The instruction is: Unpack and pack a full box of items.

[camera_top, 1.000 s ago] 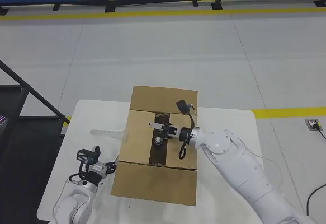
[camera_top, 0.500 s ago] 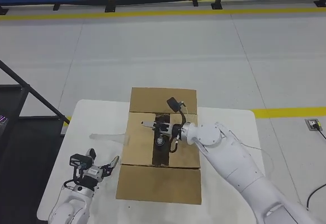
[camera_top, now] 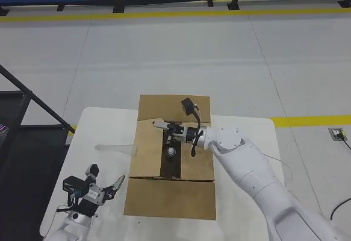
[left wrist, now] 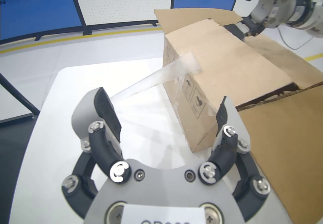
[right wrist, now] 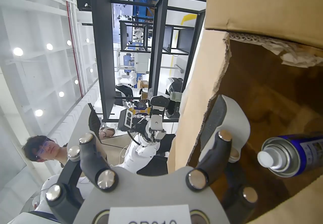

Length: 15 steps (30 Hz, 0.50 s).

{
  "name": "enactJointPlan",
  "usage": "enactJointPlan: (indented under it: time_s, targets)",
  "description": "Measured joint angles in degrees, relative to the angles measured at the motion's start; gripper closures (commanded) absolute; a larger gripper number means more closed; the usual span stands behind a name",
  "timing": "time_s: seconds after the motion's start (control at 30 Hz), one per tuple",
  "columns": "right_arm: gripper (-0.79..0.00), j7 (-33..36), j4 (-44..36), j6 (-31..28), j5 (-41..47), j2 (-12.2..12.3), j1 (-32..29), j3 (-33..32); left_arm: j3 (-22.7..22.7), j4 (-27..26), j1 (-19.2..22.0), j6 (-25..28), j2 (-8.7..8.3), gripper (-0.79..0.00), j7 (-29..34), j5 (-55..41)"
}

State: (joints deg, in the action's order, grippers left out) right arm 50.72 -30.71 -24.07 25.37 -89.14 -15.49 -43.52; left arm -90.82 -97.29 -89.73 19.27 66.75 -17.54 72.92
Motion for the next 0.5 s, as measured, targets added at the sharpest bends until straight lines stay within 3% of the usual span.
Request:
enactJointPlan:
  time_s: [0.23,0.5]
  targets:
    - [-0.785,-0.2,-0.7,-1.4,1.1,-2.0,0.5,0.6,1.3,-3.3,-1.4,1.8,-0.22,-0.785,0.0,5.5]
    - [-0.785,0.2,-1.5,-4.5,1.9,-4.2,0.8,1.5,4.1,-3.0,1.5,-0.3,0.17,-0.785,2.1,5.6]
